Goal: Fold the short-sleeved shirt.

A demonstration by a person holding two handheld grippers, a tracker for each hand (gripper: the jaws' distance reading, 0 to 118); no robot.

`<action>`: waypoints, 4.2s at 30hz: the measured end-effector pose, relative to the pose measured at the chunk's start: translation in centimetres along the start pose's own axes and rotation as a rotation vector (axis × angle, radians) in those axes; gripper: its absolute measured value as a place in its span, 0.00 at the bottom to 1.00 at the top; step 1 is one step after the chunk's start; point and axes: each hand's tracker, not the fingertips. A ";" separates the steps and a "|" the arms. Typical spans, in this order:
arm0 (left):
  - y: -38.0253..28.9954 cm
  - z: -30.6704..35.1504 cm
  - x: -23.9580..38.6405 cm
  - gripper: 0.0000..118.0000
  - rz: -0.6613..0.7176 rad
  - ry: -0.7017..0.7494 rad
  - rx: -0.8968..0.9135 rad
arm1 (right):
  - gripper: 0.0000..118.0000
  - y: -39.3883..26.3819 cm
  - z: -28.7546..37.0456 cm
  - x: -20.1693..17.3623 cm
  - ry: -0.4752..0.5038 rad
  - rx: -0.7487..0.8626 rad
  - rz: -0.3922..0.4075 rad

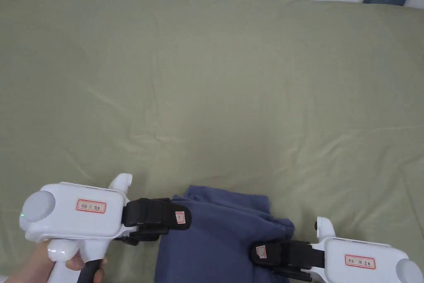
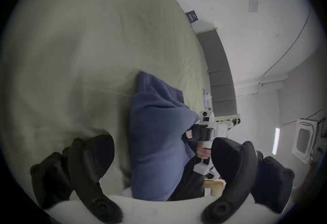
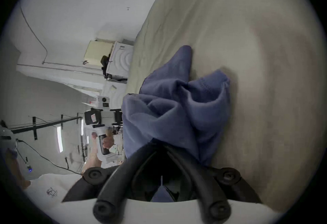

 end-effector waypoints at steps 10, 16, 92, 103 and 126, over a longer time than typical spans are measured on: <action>0.4 -1.2 0.3 0.28 -0.036 0.071 0.024 | 0.00 0.0 0.1 -1.7 -0.041 0.004 -0.008; 1.0 3.0 1.8 0.26 -0.050 0.159 0.079 | 0.00 0.1 0.3 -6.5 -0.075 0.020 0.127; -6.2 0.8 28.6 0.02 -0.816 0.808 1.055 | 0.00 -2.8 7.9 -29.7 -0.829 1.045 1.004; -5.5 0.6 27.1 1.00 -0.801 0.835 1.084 | 1.00 -1.9 8.8 -30.0 -0.831 1.058 0.968; -6.6 0.3 28.8 1.00 -0.786 0.815 1.099 | 1.00 -2.7 9.5 -30.3 -0.864 1.083 1.010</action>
